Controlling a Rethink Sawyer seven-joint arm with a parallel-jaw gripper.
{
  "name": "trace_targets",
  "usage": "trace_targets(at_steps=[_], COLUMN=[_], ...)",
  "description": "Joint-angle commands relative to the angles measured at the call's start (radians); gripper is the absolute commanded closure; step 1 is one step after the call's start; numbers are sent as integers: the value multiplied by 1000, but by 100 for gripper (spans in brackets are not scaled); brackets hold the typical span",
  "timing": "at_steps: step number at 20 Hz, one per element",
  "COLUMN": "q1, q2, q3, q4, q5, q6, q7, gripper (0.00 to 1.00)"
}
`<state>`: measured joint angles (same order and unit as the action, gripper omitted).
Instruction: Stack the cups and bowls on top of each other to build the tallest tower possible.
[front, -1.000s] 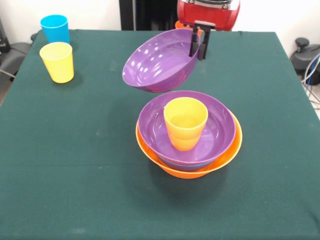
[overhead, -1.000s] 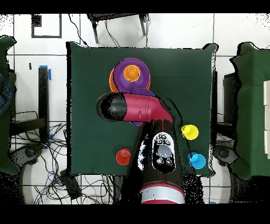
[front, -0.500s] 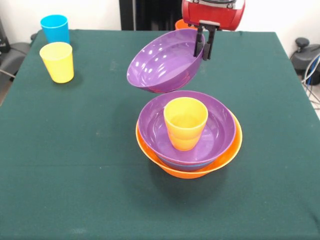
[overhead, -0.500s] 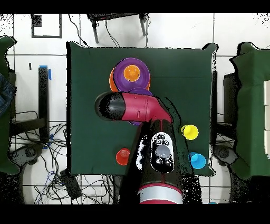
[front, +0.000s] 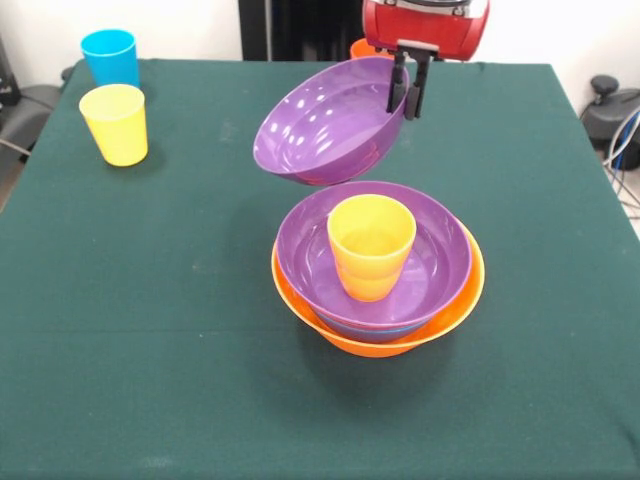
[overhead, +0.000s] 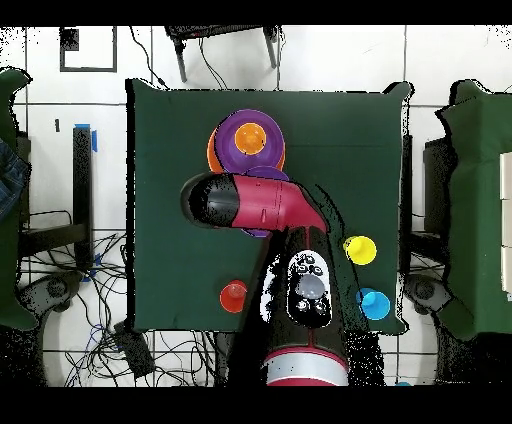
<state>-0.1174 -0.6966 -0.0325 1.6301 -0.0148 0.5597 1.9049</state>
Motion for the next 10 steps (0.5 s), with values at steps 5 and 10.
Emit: trace_targets(at_steps=[5, 10], q1=[-16, -1], q2=[-26, -16], q3=[82, 65], q4=[-65, -128], q5=[24, 11], q6=[193, 247], q7=[41, 56], gripper=[100, 100])
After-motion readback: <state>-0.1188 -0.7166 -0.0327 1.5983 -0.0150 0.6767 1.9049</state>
